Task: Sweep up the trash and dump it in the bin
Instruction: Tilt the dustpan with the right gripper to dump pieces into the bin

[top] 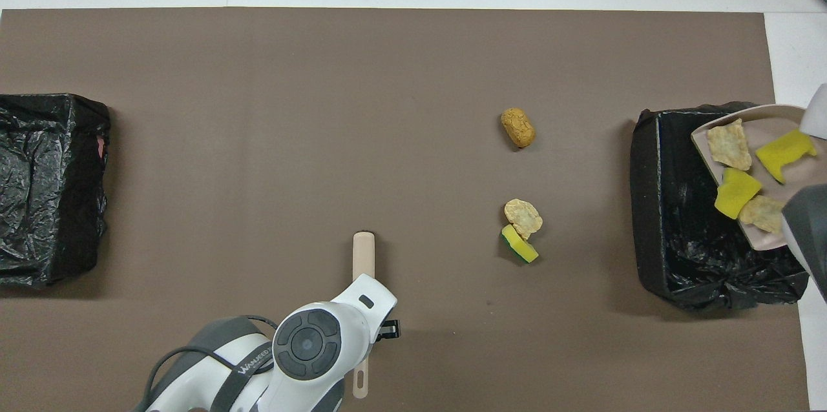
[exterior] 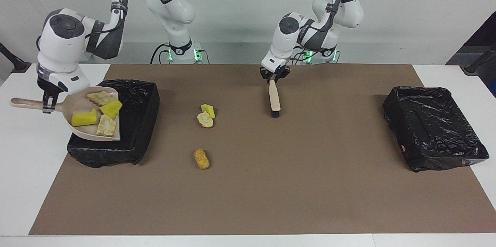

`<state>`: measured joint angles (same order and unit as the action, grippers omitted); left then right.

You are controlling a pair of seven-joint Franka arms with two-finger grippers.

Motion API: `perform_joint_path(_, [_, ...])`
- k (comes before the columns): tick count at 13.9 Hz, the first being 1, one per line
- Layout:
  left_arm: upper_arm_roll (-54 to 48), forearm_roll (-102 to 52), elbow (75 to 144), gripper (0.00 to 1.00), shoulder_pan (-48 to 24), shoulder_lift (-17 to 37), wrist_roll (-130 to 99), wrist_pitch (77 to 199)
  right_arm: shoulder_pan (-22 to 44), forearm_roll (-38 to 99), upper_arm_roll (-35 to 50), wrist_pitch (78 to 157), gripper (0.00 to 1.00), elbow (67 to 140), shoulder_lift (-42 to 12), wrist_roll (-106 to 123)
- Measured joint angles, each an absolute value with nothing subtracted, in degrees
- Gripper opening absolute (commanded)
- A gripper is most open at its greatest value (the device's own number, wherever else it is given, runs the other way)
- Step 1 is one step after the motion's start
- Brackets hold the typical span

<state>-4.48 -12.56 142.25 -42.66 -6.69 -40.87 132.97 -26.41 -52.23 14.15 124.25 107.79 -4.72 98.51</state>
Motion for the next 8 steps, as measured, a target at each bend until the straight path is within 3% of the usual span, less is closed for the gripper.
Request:
perform_joint_path(4, [-3.7,-12.6,141.7,1.00,-41.7,-6.8,-41.3,133.0,-21.9,-59.4,14.2,122.4,0.00,107.9,-4.1,96.2])
perform_joint_path(8, [-3.2,-12.5,139.4,1.00,-34.1,-6.9,-39.2,132.0,-18.1,-63.4,14.2,115.6,0.00,107.9,-2.1,96.0])
